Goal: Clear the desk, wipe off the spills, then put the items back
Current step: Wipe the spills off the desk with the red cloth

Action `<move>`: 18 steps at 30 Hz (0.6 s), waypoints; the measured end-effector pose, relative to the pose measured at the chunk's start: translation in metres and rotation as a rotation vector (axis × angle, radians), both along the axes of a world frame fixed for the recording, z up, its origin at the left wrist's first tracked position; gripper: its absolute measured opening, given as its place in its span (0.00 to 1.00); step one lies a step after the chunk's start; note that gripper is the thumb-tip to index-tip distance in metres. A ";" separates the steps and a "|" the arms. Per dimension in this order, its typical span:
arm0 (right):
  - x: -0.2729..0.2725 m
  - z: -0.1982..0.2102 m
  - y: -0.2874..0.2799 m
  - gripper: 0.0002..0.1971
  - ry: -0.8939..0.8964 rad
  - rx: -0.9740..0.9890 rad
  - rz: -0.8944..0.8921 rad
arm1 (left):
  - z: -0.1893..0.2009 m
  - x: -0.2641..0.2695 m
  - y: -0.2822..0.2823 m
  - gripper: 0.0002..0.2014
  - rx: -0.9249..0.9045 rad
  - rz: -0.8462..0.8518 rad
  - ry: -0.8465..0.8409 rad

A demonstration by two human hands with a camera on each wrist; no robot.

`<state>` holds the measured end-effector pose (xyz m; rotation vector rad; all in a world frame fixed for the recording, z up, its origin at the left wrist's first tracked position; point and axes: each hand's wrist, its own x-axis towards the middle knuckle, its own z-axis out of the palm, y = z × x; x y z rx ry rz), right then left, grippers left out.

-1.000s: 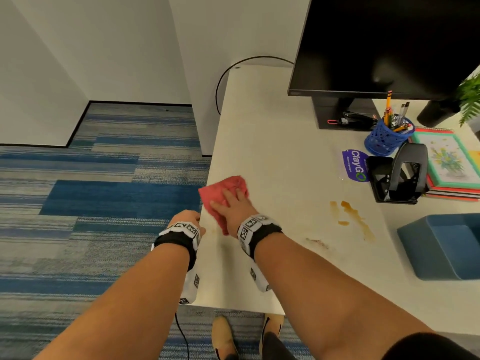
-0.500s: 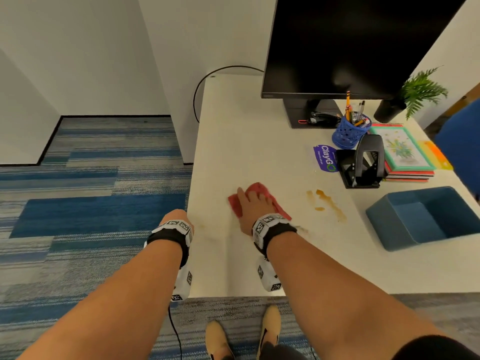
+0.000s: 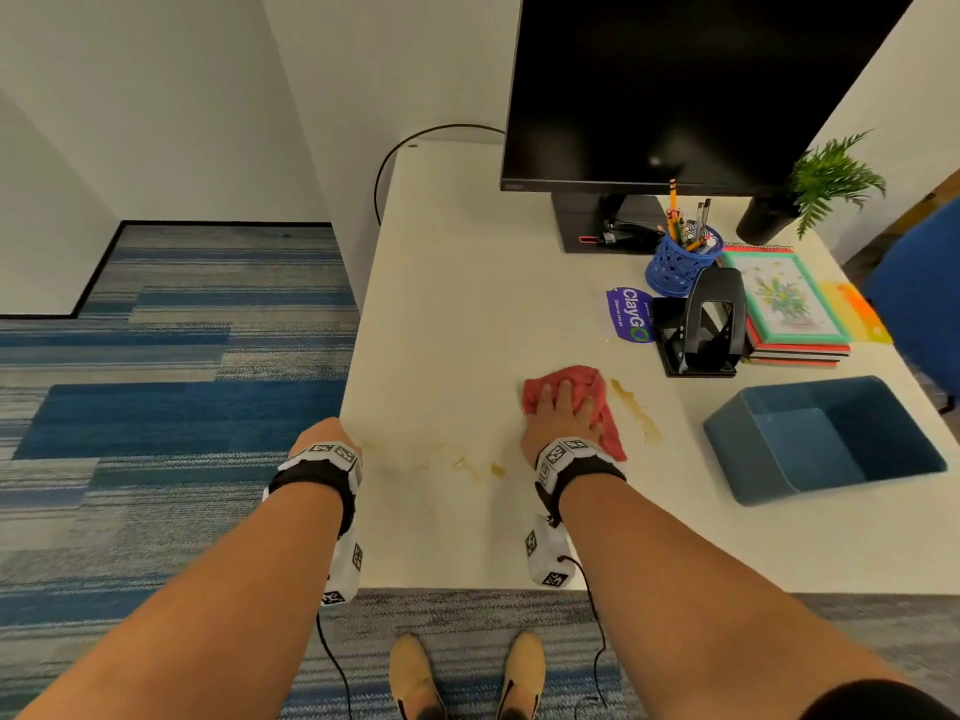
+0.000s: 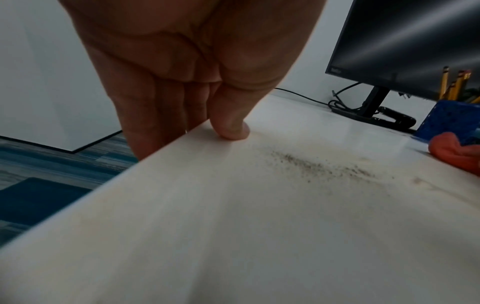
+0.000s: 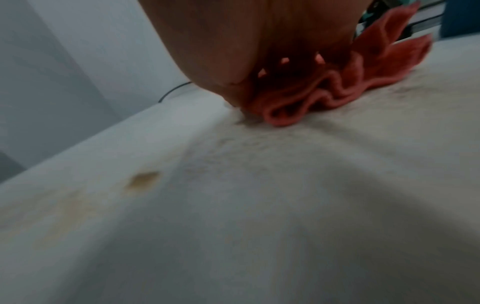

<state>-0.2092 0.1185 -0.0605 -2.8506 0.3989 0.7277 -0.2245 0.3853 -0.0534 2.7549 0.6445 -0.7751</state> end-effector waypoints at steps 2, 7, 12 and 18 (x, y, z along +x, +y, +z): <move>0.001 -0.002 -0.007 0.29 0.006 0.042 0.096 | 0.002 0.000 -0.002 0.12 0.007 0.006 0.002; 0.011 -0.008 -0.051 0.28 -0.009 0.014 0.030 | 0.009 -0.002 -0.007 0.04 0.011 0.030 0.004; 0.030 -0.006 -0.079 0.29 0.004 0.001 -0.078 | 0.011 -0.006 -0.012 0.07 0.001 0.032 0.002; 0.036 -0.004 -0.068 0.36 0.015 -0.018 -0.026 | 0.010 -0.003 -0.014 0.09 0.015 0.082 0.007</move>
